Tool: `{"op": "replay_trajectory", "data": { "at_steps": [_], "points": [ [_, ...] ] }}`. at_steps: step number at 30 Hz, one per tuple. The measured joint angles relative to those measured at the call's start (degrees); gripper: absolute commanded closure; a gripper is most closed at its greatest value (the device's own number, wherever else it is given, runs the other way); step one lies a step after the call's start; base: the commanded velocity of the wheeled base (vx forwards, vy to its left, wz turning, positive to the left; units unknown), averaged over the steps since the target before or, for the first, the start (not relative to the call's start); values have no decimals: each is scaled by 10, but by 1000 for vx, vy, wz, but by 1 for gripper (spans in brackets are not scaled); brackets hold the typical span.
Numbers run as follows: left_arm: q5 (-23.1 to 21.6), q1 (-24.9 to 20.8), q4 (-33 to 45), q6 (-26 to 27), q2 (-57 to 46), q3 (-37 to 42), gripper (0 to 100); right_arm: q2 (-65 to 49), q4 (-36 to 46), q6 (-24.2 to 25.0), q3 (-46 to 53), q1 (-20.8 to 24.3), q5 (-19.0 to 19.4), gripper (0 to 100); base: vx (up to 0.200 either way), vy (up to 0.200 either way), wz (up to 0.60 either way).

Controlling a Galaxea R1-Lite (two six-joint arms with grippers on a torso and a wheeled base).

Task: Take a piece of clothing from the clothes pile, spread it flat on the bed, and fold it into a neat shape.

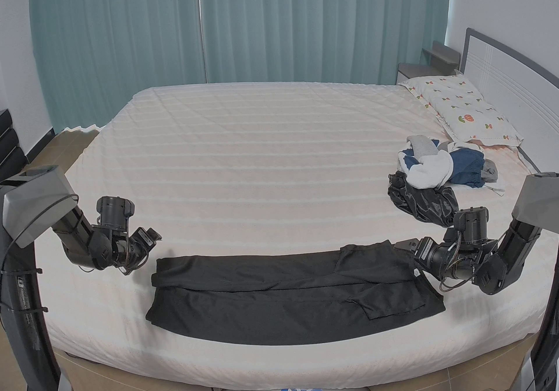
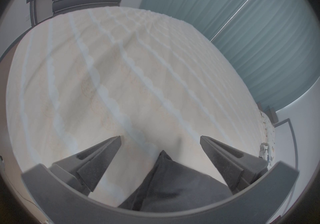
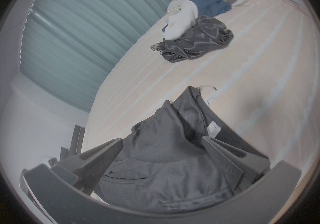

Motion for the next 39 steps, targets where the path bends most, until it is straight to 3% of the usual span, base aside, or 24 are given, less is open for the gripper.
{"op": "replay_trajectory", "data": {
  "at_steps": [4, 8, 20, 30, 34, 35, 39],
  "points": [
    [-4, -3, 39, -2, -50, 22, 0, -11, 0, 64, 13, 28, -36, 0, 0, 0, 0],
    [-5, -11, 75, -2, -85, 48, 0, -15, 1, 91, 21, 47, -47, 0, 0, 0, 0],
    [-4, -68, 64, -52, -125, 157, 0, -2, 3, 100, 28, 65, -63, 0, 0, 0, 0],
    [5, -93, 49, -71, -108, 141, 0, 7, 2, 102, 27, 72, -77, 0, 0, 0, 0],
    [36, -94, 17, -71, -89, 133, 0, 13, 2, 102, 24, 76, -98, 0, 0, 0, 0],
    [43, -94, 9, -71, -84, 132, 100, 15, 2, 102, 23, 79, -103, 0, 0, 0, 0],
    [54, -93, -2, -71, -66, 128, 100, 21, 2, 102, 16, 88, -112, 0, 0, 0, 0]
  ]
}}
